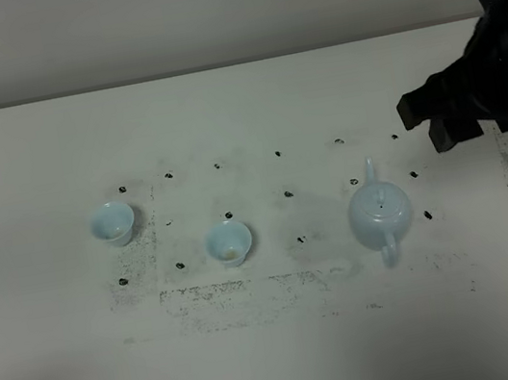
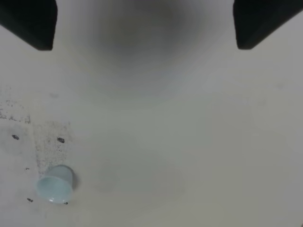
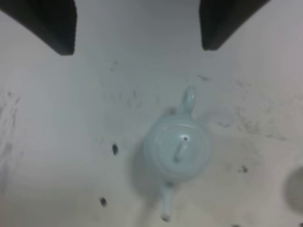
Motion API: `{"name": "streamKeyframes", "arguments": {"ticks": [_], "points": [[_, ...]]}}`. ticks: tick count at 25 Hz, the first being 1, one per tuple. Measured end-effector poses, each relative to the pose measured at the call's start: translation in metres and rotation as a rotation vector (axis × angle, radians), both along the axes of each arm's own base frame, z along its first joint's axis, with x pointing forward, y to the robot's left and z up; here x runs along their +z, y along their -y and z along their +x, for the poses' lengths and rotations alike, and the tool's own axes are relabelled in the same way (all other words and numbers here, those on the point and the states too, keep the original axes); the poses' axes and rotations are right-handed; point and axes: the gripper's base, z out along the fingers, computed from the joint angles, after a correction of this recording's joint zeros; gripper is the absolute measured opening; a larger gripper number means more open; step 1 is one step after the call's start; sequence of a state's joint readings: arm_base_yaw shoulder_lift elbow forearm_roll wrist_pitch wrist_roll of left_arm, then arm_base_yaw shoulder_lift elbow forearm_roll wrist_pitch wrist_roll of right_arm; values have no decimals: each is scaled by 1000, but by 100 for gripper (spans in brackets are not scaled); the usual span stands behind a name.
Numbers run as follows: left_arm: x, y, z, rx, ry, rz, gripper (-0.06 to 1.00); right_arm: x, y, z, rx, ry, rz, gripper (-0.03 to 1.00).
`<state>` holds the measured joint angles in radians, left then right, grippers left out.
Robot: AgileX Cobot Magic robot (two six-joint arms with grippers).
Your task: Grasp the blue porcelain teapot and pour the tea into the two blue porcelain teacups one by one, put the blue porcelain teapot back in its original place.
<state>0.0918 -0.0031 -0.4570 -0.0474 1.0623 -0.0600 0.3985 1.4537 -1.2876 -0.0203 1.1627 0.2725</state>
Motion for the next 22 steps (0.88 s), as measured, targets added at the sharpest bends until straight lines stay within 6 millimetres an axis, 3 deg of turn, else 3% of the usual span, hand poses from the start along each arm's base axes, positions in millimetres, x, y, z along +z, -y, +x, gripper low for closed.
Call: {"name": "streamKeyframes", "arguments": {"ticks": [6, 14, 19, 22], "points": [[0, 0, 0, 0, 0, 0, 72, -46, -14, 13, -59, -42, 102, 54], [0, 0, 0, 0, 0, 0, 72, -99, -29, 45, -64, -190, 58, 54], [0, 0, 0, 0, 0, 0, 72, -121, -34, 49, -68, -260, 52, 54], [0, 0, 0, 0, 0, 0, 72, -125, -36, 49, -62, -277, 69, 54]]}}
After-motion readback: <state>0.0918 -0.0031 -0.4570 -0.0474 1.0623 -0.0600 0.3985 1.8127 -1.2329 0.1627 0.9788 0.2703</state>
